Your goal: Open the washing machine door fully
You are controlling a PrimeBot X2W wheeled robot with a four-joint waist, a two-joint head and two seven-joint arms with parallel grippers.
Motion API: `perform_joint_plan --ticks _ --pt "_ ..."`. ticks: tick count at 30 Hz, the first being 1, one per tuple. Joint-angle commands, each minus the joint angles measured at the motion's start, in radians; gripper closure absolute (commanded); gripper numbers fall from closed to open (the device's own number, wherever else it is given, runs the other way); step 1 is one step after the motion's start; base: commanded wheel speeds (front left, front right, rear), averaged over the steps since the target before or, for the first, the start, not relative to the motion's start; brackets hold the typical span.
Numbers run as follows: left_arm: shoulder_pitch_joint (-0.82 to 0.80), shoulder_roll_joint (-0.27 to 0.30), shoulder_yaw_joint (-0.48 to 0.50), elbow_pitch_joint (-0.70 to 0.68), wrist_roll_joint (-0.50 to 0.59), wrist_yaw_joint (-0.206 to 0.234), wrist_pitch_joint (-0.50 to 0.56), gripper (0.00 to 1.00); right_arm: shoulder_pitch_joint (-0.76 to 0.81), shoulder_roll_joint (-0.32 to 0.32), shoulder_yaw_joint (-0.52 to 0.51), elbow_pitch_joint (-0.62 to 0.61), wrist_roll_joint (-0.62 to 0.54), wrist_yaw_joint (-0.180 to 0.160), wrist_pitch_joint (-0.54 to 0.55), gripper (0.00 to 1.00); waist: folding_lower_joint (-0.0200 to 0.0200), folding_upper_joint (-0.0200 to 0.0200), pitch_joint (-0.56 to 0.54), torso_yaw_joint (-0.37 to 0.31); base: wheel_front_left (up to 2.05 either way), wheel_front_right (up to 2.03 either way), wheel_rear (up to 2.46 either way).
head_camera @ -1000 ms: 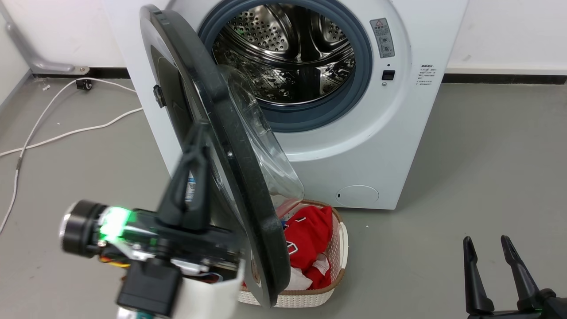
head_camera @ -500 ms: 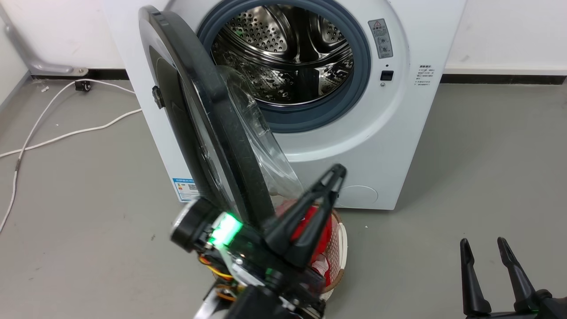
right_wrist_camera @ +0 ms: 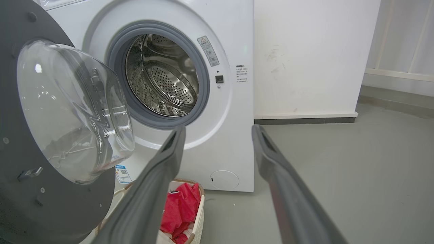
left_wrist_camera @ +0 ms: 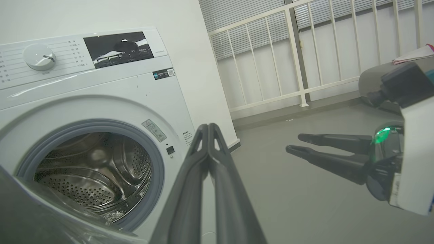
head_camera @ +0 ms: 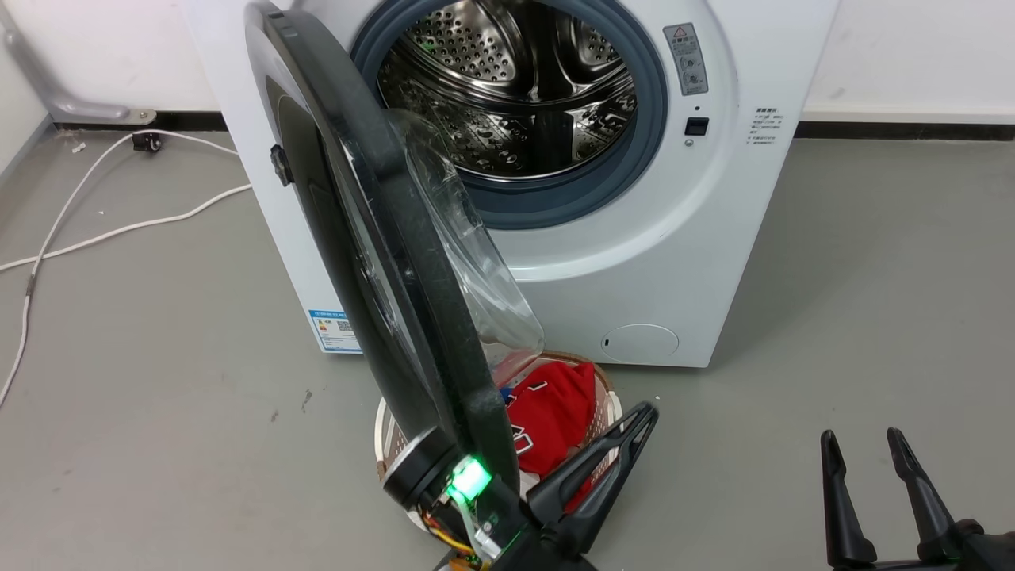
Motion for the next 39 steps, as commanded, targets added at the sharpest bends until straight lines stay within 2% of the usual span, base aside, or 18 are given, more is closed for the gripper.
perform_joint_plan --ticks 1,9,17,39 --pt "0.013 0.005 0.0 0.014 -0.004 0.006 -0.002 1.0 0.003 0.003 -0.001 0.003 -0.005 0.0 -0.002 0.0 0.0 0.0 0.002 0.002 0.0 0.0 0.0" --pt "0.05 0.012 0.049 0.145 -0.052 0.053 -0.002 1.0 -0.002 0.003 -0.005 0.015 -0.007 0.0 -0.002 0.0 0.0 0.0 0.018 0.017 0.0 0.0 0.0" --pt "0.034 0.024 0.095 0.226 -0.084 0.081 -0.002 1.0 -0.007 0.003 -0.001 0.027 -0.012 0.0 -0.002 0.0 0.0 0.0 0.031 0.043 0.0 0.0 0.0" --pt "0.118 0.084 0.259 0.191 -0.147 0.187 0.003 1.0 0.004 0.003 0.007 0.036 -0.003 0.0 -0.002 0.0 0.0 0.0 0.056 0.191 0.0 0.0 0.0"
